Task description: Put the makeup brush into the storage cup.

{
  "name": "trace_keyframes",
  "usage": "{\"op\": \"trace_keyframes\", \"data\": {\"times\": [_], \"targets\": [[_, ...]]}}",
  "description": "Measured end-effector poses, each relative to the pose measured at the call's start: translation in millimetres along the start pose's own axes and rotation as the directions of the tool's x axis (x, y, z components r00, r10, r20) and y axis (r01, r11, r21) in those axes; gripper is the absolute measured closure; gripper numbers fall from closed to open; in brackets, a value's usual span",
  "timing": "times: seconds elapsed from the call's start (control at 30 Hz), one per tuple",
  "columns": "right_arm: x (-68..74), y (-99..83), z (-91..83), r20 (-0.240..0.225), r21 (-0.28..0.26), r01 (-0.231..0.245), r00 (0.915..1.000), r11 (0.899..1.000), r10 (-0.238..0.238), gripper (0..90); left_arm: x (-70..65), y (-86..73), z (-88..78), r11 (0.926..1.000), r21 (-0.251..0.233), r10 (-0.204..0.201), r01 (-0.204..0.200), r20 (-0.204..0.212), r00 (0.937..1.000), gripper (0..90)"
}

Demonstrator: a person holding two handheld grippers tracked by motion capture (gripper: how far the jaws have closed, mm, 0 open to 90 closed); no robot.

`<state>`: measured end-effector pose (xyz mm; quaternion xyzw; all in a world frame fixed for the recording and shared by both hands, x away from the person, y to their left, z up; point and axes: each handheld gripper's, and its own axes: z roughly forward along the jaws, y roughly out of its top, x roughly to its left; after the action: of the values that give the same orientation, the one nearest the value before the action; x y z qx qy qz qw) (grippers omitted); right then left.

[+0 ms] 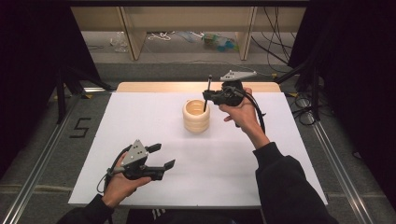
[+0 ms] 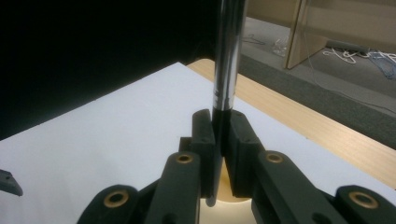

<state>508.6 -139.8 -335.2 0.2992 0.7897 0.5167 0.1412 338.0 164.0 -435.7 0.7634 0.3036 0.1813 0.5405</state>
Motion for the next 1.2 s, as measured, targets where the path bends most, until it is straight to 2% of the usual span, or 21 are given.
{"op": "trace_keyframes", "data": {"times": [0.07,0.1,0.43,0.6,1.0,1.07,1.2], "targets": [[-1.3,1.0,2.4,0.003,0.0,-0.001,1.0,1.0,0.001,83.9,1.0,0.6,-0.4,0.9998,-0.003,0.018,-0.018,-0.009,0.9998,22.7],[-2.1,1.4,2.9,0.008,0.006,-0.001,1.0,1.0,0.001,83.9,0.7,0.3,0.2,0.9999,-0.008,0.008,-0.008,0.003,1.0,22.7],[-9.9,-1.2,14.9,0.024,0.014,-0.02,0.9995,1.0,0.02,83.9,0.7,0.4,-0.2,0.9999,0.001,0.011,-0.011,-0.006,0.9999,22.7],[-10.8,3.5,18.8,0.038,0.02,-0.008,0.9992,1.0,0.007,83.9,0.6,0.3,-0.1,0.9999,-0.001,0.013,-0.013,-0.009,0.9999,22.7],[-15.7,5.0,33.6,0.052,0.039,-0.022,0.9985,0.999,0.02,83.9,1.3,-0.1,0.2,0.9999,-0.004,0.013,-0.013,-0.01,0.9999,22.8],[-16.0,6.3,35.1,0.065,0.044,-0.005,0.9979,0.999,0.002,83.9,1.7,-0.2,0.2,0.9999,-0.005,0.013,-0.013,-0.011,0.9999,22.8],[-16.4,10.1,39.0,0.064,0.048,-0.006,0.998,0.999,0.003,83.9,1.5,-0.2,0.1,0.9999,-0.007,0.011,-0.011,-0.011,0.9999,22.8]]}}
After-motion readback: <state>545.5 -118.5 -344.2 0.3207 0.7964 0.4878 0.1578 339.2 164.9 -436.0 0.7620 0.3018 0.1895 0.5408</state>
